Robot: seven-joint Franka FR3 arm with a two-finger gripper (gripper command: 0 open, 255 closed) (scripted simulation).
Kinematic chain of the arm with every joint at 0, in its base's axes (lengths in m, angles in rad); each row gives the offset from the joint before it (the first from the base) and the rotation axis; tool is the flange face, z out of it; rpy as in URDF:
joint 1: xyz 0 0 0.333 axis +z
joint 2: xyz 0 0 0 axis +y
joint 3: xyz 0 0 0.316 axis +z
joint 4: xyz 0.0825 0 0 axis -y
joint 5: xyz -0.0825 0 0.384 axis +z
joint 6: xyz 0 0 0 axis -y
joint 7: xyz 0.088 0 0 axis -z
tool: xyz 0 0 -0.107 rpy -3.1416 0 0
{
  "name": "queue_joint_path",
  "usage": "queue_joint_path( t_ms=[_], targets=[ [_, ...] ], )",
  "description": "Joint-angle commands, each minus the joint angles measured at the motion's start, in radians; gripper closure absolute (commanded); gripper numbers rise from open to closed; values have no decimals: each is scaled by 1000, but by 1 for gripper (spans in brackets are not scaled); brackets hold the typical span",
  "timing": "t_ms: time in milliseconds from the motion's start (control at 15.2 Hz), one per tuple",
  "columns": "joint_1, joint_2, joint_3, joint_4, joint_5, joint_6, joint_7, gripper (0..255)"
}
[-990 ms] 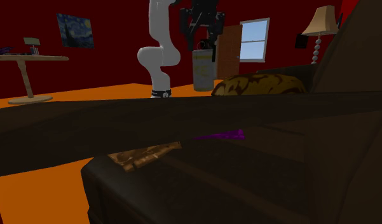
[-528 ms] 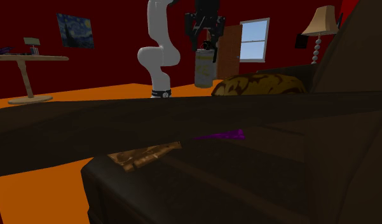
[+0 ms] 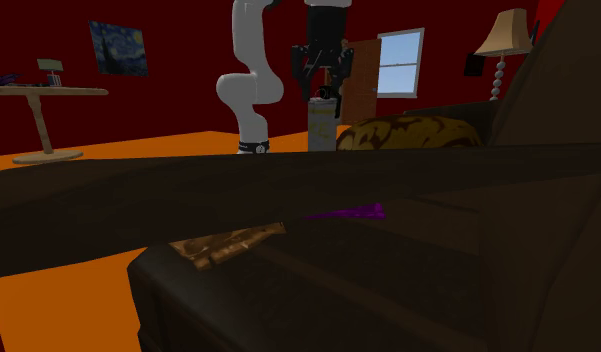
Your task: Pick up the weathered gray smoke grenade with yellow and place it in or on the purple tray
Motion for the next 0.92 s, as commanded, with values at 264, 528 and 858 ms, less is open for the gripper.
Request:
queue_joint_path(
  t_ms=[264,528,858],
  targets=[
    [-1,19,-1,-61,2,81,-5,255],
    [-1,37,-1,-95,3,133,-8,255],
    [-1,50,-1,-115,5,166,-9,255]
  ],
)
